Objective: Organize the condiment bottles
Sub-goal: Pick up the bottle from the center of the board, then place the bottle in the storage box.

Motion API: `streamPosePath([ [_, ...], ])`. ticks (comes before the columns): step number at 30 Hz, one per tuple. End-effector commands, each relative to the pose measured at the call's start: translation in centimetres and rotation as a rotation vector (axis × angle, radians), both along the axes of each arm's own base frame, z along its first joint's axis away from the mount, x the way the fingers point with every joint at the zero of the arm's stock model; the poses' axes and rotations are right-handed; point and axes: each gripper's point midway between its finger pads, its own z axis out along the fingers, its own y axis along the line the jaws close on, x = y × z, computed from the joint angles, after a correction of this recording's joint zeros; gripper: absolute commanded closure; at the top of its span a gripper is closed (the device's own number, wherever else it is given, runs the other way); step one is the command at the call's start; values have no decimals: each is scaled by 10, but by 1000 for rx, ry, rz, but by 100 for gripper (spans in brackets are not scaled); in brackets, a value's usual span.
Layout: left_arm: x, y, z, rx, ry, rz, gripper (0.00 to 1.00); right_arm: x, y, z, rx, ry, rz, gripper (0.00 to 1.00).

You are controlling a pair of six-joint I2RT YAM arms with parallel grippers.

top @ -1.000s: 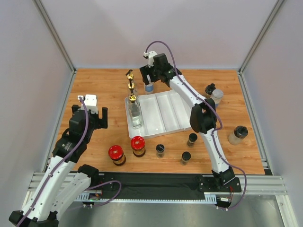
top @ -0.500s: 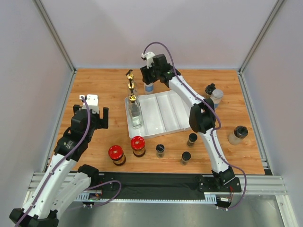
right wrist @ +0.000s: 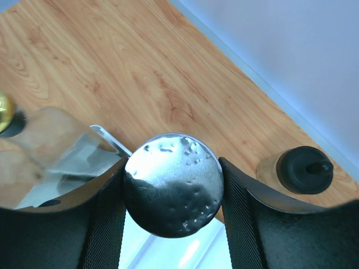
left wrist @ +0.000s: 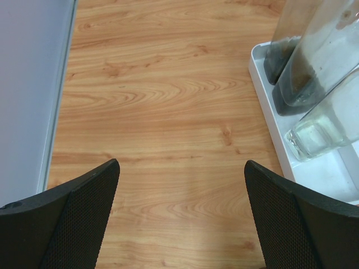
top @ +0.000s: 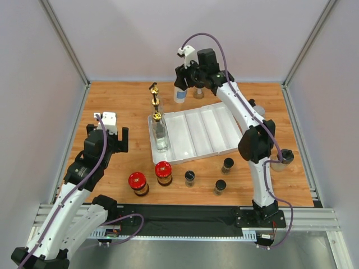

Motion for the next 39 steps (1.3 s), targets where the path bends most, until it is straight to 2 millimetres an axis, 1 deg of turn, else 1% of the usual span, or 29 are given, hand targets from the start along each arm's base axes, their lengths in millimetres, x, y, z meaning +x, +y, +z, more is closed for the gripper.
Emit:
streamPosePath([
  [1,2,-2,9,-1,-39,-12,0,-29,5,72,80,-123,113,100],
  [2,2,-1,9,0,-39,-13,0,-33,5,65,75,-102,121,100],
  [3,2,-1,9,-1,-39,-12,0,-40,5,68,80,-98,144,100],
  [6,1,-2,10,-2,-42,-15,0,-52,4,60,72,-75,180,100],
  [8,1,-2,10,-3,-44,-17,0,-55,4,54,68,-62,183,100],
  [9,1,-2,11,-4,-46,-17,0,-57,2,47,65,-44,184,100],
  [11,0,-2,10,-3,-44,-17,0,-59,4,42,68,-33,189,100],
  [16,1,-2,11,-6,-45,-19,0,-65,12,14,42,20,196,99],
  [20,1,-2,10,-3,-44,-17,0,-62,18,-6,18,37,190,99],
  [21,1,-2,10,-3,-45,-15,0,-59,19,-13,8,46,182,98],
  [23,1,-2,10,-2,-43,-15,0,-55,21,-20,-2,50,175,98],
  [24,1,-2,10,-3,-44,-15,0,-52,21,-28,-9,58,168,98],
  [26,1,-2,10,-4,-45,-15,0,-47,23,-37,-19,65,159,98],
  [29,1,-2,10,-2,-43,-17,0,-42,27,-43,-24,70,158,97],
  [31,1,-2,10,-3,-44,-15,0,-40,29,-45,-25,69,160,97],
  [32,1,-2,10,-2,-43,-15,0,-39,30,-49,-29,76,158,96],
  [37,1,-1,10,0,-43,-13,0,-40,36,-57,-47,76,164,94],
  [39,1,-1,9,-1,-42,-13,0,-40,35,-63,-60,80,164,92],
])
